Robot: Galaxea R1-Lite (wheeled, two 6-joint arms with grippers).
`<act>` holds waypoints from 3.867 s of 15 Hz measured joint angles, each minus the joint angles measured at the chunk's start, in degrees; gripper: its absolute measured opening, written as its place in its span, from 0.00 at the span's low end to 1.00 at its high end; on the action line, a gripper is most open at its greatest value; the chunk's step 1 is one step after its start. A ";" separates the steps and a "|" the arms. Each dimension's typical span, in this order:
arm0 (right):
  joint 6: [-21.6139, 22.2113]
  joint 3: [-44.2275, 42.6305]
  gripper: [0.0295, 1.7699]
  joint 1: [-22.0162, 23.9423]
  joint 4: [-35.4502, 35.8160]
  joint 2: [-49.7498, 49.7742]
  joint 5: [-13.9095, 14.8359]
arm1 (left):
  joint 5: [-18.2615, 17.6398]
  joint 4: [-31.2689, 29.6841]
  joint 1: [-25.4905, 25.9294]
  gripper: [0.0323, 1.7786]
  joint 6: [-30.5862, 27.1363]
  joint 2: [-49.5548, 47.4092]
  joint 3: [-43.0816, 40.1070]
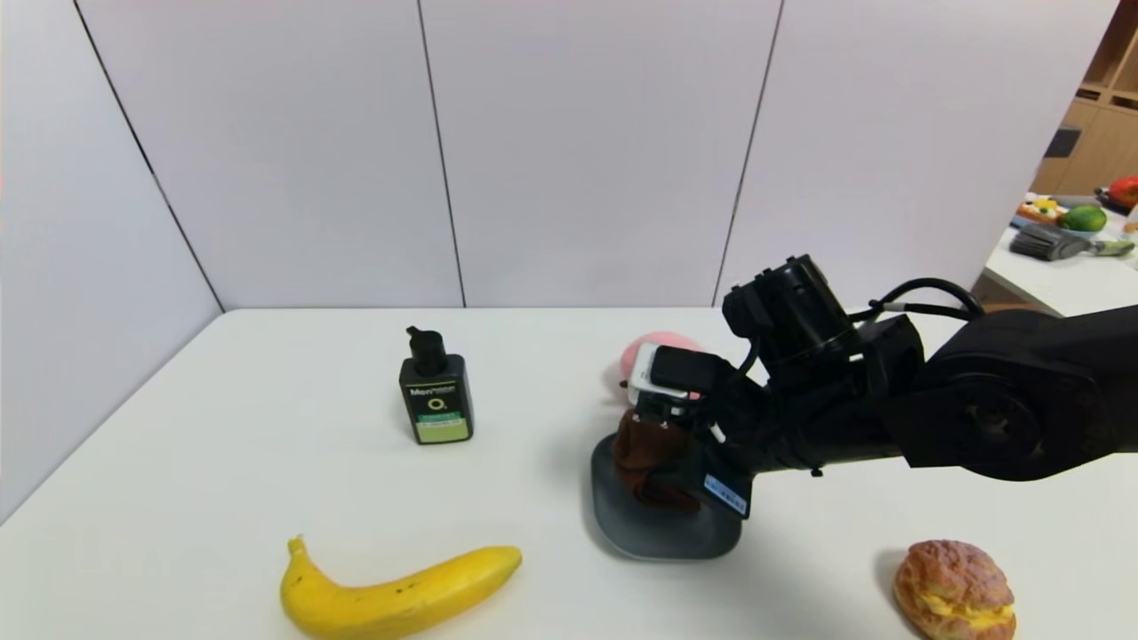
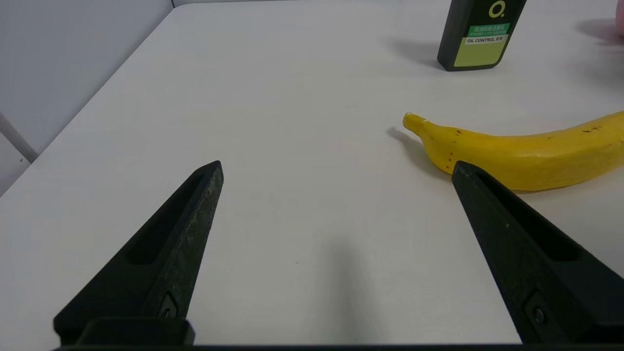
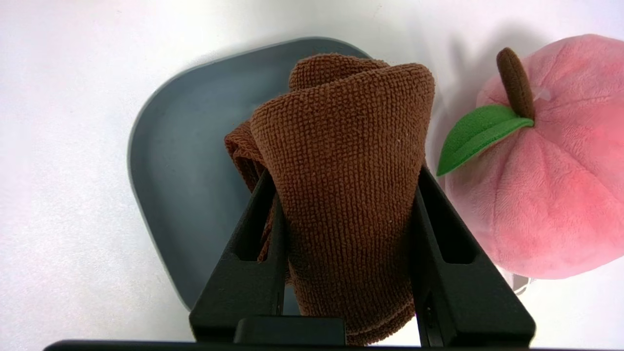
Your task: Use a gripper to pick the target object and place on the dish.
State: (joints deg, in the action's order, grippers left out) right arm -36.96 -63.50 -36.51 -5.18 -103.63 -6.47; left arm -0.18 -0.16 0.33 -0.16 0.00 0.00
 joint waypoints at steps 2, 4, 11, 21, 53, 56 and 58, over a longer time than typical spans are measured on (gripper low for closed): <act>-0.02 0.02 0.46 -0.01 0.01 -0.34 1.29 | 0.00 0.00 -0.02 0.95 -0.02 0.00 0.00; 0.04 0.00 0.58 0.00 -0.02 -0.52 1.46 | 0.00 0.00 -0.02 0.95 -0.02 0.00 0.00; -0.05 -0.13 0.81 -0.43 -0.20 0.57 1.22 | 0.02 0.00 -0.02 0.95 -0.02 0.00 0.00; 3.23 -0.91 0.92 -0.54 -1.04 12.86 1.33 | 0.00 0.00 0.00 0.95 0.00 0.00 0.00; 32.41 27.92 0.96 36.05 34.04 70.01 -4.27 | 0.02 0.00 0.00 0.95 -0.02 0.00 0.00; 34.32 33.16 0.96 37.35 33.71 76.98 -4.29 | 0.00 0.00 0.00 0.95 -0.02 0.00 0.00; 35.76 37.29 0.96 38.83 33.78 82.16 -4.33 | 0.02 0.00 0.00 0.95 -0.02 0.00 0.00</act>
State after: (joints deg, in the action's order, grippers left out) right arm -1.21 -26.21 2.32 28.60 -21.47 -10.80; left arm -0.16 -0.16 0.33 -0.18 0.00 0.00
